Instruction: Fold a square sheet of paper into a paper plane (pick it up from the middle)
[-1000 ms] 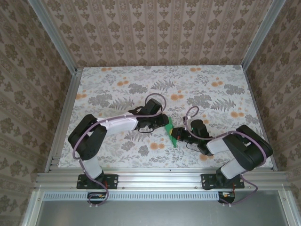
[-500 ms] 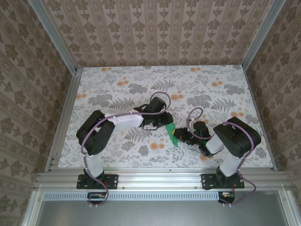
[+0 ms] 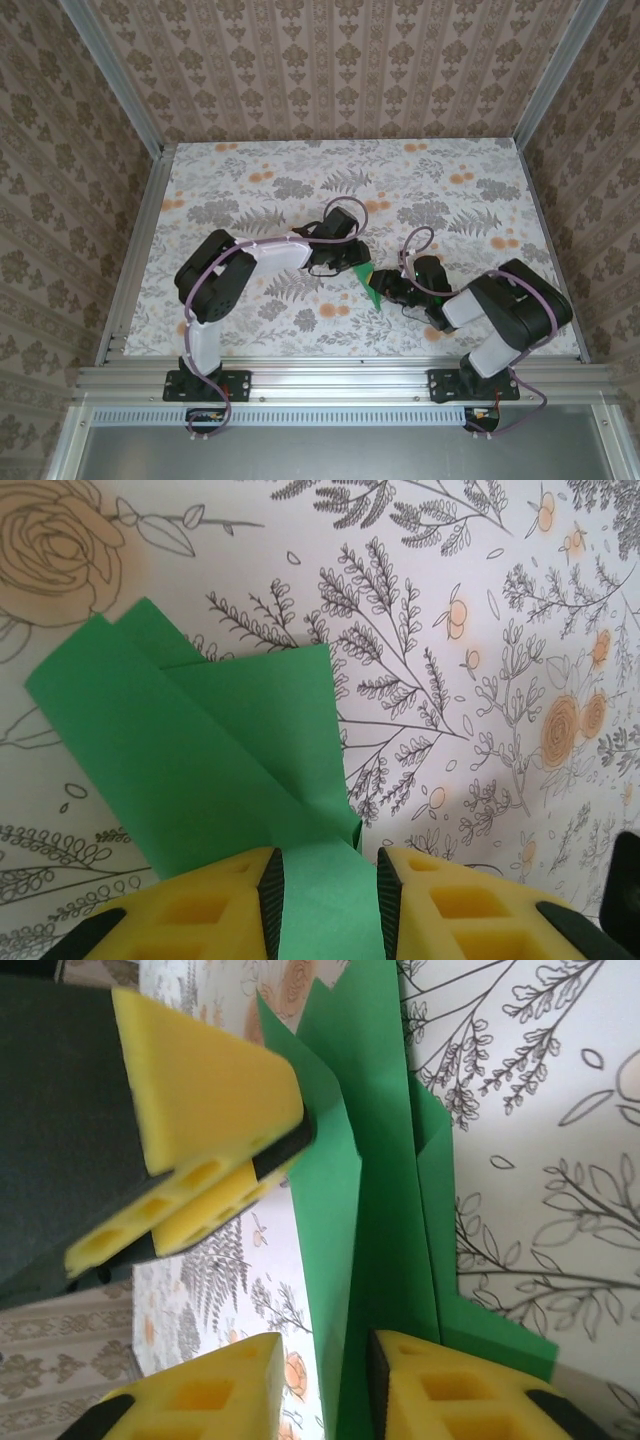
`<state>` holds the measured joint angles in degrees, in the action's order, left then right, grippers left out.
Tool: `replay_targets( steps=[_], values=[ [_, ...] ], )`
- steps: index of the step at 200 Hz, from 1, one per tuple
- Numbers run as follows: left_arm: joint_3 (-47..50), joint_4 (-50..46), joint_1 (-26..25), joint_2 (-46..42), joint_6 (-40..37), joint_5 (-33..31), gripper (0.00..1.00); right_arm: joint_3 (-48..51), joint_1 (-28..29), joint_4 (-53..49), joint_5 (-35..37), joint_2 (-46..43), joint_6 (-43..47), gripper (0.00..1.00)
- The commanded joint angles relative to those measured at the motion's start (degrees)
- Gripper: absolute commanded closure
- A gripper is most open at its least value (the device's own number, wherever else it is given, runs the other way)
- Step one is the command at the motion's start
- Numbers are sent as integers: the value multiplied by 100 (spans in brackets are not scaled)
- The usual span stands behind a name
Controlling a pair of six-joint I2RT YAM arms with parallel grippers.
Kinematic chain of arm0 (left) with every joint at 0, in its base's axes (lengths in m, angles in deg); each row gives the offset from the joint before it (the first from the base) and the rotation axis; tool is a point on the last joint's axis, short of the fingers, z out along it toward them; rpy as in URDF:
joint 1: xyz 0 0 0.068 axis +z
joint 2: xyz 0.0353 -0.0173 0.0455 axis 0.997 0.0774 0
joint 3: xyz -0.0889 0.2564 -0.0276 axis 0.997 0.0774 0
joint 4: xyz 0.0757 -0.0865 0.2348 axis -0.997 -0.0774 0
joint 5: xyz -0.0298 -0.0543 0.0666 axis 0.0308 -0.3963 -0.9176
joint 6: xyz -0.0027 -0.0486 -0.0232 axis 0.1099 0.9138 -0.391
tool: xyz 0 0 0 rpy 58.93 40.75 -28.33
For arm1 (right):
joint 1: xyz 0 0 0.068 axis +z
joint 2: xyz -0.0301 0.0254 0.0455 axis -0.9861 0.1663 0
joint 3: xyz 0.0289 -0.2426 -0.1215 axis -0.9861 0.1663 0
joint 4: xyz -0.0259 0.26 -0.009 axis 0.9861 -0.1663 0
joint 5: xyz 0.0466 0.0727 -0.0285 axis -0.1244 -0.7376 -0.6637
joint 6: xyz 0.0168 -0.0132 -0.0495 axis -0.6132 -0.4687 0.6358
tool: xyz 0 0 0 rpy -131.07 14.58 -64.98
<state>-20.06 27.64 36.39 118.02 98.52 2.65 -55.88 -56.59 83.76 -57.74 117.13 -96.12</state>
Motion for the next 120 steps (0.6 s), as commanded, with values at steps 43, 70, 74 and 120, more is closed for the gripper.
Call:
replay_targets(
  steps=[43,70,74,120],
  values=[
    [-41,73,129,123,109,-51,67,-720,253,-3693,805,-1481,1984,56],
    [-64,81,133,165,91,27,67,-857,344,-4100,1038,-1631,2289,54],
    [-72,83,128,178,91,41,67,-899,354,-4164,1040,-1621,2311,54],
    [-114,39,127,205,57,98,67,-1563,743,-4879,1290,-1246,2702,50]
  ],
)
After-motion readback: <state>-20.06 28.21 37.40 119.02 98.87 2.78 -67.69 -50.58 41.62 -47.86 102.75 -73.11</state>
